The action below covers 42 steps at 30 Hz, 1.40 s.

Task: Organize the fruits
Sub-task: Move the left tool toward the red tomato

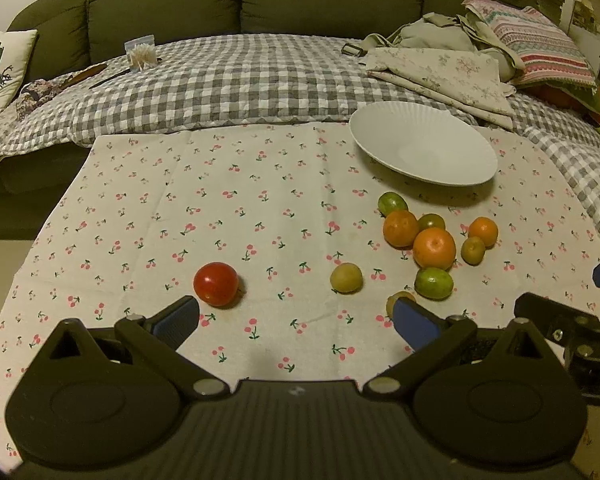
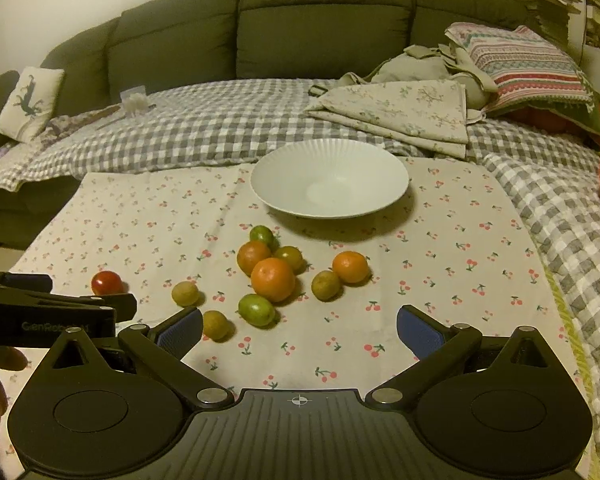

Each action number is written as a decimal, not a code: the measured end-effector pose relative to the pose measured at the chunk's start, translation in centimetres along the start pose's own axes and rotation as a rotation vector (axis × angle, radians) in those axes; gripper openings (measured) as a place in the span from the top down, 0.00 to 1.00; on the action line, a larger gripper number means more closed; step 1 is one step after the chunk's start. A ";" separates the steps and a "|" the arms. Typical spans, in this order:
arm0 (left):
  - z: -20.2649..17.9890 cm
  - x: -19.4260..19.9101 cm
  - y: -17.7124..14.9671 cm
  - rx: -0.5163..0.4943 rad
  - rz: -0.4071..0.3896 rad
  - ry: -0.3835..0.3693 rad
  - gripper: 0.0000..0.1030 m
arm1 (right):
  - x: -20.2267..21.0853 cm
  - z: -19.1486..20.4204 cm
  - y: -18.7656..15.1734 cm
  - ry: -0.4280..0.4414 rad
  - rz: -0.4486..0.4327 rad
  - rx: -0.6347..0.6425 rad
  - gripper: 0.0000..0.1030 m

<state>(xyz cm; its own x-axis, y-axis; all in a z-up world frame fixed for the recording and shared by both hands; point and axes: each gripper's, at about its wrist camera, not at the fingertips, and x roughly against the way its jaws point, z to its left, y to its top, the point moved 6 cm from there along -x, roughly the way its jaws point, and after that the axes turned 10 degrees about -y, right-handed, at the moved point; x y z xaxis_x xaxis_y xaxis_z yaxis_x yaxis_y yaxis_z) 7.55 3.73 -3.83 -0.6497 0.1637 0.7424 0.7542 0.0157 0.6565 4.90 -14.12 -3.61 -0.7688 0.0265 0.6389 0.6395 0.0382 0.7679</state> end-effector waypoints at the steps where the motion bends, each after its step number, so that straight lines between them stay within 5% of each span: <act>1: 0.0 0.0 -0.1 0.000 0.001 0.000 0.01 | -0.2 0.0 0.0 0.003 0.004 0.001 0.00; 13: 0.5 -0.6 -0.3 0.026 0.022 -0.036 0.01 | -0.7 -0.1 0.1 0.045 0.032 -0.023 0.00; 23: 6.0 -2.1 0.5 0.219 0.040 -0.036 0.03 | -1.7 0.4 -0.8 0.061 0.060 -0.003 0.00; 31: 6.3 -2.8 0.4 0.245 0.042 -0.049 0.04 | -2.6 1.5 -1.8 0.072 0.052 0.026 0.03; 42: 9.9 -4.0 0.6 0.324 0.040 -0.019 0.21 | -3.1 1.8 -1.7 0.085 0.015 -0.034 0.14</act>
<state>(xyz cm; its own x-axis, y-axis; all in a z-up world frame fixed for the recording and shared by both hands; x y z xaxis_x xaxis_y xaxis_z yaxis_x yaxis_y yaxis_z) 11.55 12.89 -7.68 -0.6195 0.1886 0.7620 0.7721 0.3218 0.5481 6.22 -12.45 -7.00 -0.7571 -0.0577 0.6508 0.6516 0.0046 0.7585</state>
